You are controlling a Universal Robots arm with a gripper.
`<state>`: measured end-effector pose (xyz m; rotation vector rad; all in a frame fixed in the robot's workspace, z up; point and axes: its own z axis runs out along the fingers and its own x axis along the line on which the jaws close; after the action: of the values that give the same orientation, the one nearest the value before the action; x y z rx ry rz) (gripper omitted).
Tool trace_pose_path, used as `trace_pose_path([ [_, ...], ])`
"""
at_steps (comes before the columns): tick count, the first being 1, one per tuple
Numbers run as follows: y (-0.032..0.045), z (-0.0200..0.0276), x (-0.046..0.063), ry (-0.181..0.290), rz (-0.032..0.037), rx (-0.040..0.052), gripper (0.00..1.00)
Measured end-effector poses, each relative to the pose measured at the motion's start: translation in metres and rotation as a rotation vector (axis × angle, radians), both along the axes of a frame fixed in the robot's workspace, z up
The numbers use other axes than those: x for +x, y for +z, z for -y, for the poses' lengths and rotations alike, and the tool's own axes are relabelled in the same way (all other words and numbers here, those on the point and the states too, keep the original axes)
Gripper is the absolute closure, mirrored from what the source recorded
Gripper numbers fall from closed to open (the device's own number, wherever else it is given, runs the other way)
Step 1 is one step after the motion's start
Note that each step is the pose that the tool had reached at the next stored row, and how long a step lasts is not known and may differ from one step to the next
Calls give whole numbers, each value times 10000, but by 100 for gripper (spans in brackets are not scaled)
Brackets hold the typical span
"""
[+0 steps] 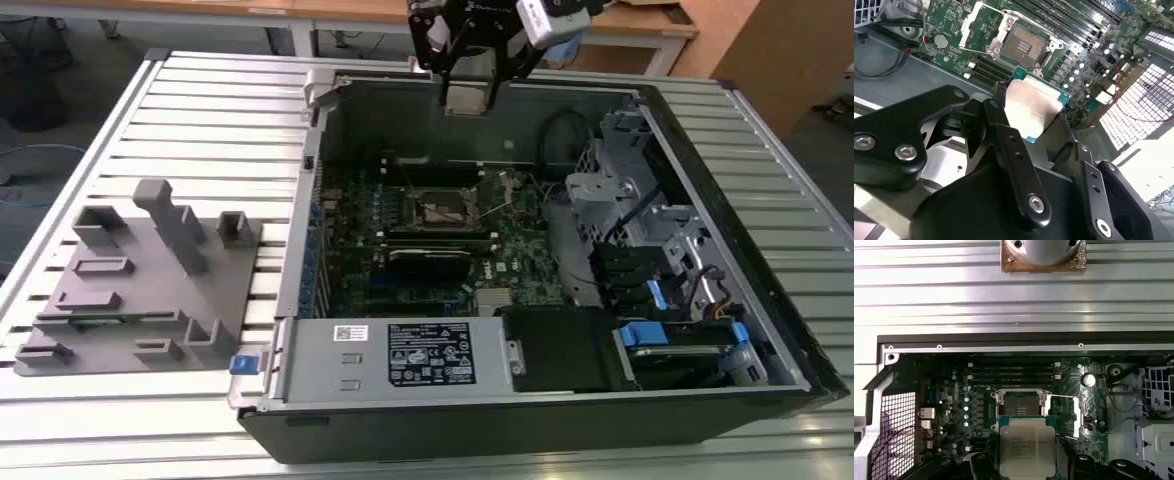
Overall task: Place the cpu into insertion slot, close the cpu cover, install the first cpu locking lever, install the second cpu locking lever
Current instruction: 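Place the cpu into insertion slot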
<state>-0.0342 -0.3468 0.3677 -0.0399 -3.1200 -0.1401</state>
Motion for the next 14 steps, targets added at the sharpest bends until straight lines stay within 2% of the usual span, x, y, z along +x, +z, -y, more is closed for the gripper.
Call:
trace_pose_path([
  [14,-22,0,0,0,-1,-1,46],
])
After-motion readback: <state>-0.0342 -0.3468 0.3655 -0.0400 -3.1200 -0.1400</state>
